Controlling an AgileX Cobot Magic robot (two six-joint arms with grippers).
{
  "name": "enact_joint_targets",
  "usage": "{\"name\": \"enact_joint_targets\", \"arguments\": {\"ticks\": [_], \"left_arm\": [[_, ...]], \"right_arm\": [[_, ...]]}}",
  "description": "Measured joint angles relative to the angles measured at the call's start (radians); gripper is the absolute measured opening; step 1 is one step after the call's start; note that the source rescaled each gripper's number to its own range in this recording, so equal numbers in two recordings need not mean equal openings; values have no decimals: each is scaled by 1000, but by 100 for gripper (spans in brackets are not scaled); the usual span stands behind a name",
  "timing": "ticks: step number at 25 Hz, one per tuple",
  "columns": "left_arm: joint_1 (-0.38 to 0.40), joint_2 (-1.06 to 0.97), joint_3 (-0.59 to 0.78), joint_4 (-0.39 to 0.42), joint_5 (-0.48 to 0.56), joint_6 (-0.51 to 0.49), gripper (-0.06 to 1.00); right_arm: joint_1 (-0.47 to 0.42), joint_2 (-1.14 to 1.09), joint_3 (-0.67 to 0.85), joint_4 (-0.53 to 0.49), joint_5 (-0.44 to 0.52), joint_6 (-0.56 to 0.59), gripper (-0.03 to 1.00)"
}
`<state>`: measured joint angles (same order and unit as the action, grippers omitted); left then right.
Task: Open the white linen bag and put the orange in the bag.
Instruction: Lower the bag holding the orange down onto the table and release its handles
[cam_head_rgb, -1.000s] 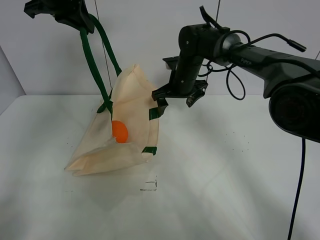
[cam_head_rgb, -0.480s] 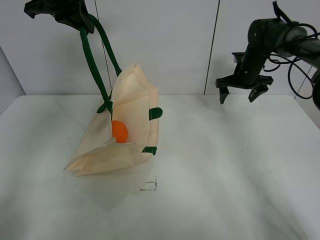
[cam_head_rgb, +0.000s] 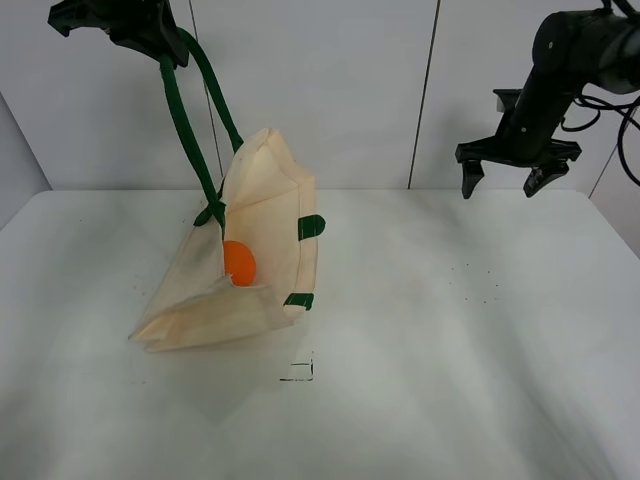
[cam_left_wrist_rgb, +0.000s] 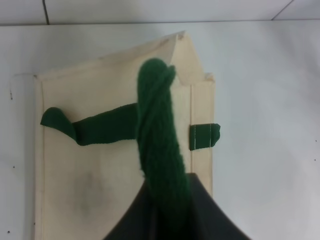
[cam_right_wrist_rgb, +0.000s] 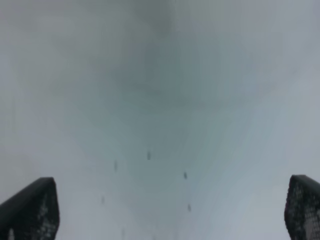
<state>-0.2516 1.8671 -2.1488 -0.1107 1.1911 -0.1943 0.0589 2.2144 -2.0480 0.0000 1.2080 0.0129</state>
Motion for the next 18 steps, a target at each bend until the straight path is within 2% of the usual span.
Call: {"name": "enact_joint_targets", "arguments": {"ticks": [6, 12, 17, 18], "left_arm": [[0, 0, 0, 0, 0, 0, 0], [0, 0, 0, 0, 0, 0, 0], [0, 0, 0, 0, 0, 0, 0], [0, 0, 0, 0, 0, 0, 0]], "right_arm": [[0, -293, 379, 0, -1, 0, 100], [0, -694, 825, 0, 1, 0, 100], [0, -1014, 1129, 6, -3, -13, 100], [0, -1147, 1234, 6, -26, -13, 100]]}}
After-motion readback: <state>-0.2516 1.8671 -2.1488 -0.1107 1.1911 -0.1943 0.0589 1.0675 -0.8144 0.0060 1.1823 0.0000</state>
